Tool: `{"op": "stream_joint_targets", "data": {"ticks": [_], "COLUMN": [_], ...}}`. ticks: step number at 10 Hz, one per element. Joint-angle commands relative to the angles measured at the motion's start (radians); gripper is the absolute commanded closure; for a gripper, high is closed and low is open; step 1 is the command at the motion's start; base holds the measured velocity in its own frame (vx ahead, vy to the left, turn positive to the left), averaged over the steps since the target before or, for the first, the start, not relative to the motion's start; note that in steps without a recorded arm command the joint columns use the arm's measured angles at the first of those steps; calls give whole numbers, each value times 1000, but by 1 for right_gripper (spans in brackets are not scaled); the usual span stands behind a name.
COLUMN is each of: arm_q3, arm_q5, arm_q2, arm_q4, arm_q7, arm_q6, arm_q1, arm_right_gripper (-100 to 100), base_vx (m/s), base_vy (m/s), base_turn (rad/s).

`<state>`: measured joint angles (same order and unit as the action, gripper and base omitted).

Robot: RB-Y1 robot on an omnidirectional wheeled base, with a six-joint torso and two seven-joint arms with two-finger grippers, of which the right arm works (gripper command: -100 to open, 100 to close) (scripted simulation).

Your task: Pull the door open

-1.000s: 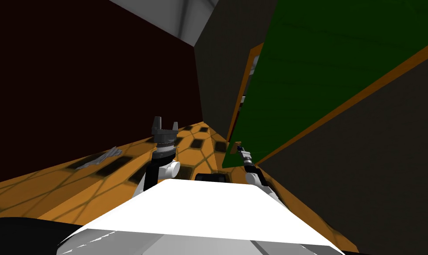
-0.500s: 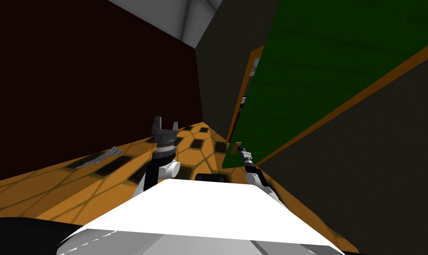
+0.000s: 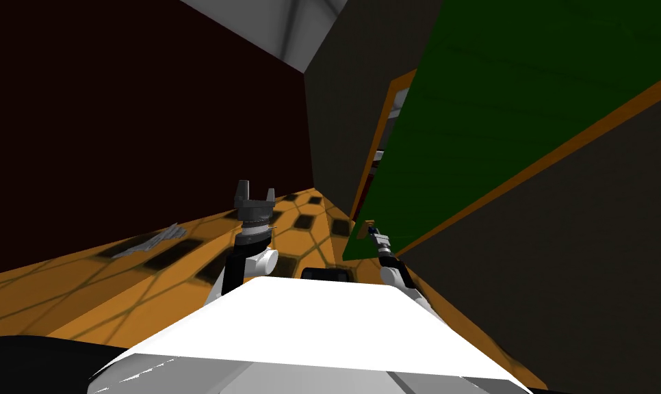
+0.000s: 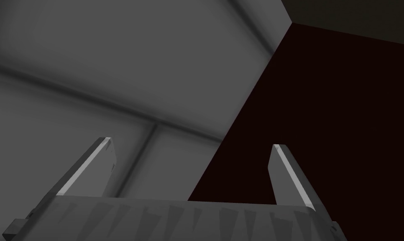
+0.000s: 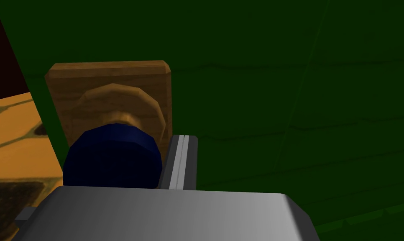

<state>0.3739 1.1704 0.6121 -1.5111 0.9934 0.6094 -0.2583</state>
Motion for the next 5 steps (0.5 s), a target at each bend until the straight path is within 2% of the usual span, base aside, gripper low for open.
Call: {"op": "stream_joint_targets", "data": {"ticks": [1,2,3,5], "arm_q3": [5,5,18,34], "arm_q5": [-2,-2,-7,-14], "arm_q2": [-3,-3,10,19], "arm_q4": [-4,-4,-7,-13], "arm_q7": [0,0,11,21], "arm_q6": [-1,-1,2,3], "arm_q1": [1,1,1,1], "arm_right_gripper": [100,100,-100,-100], "base_vx": [0,0,-130,-180], "base_vy": [0,0,-12,-72], "base_turn": [0,0,139,118]}}
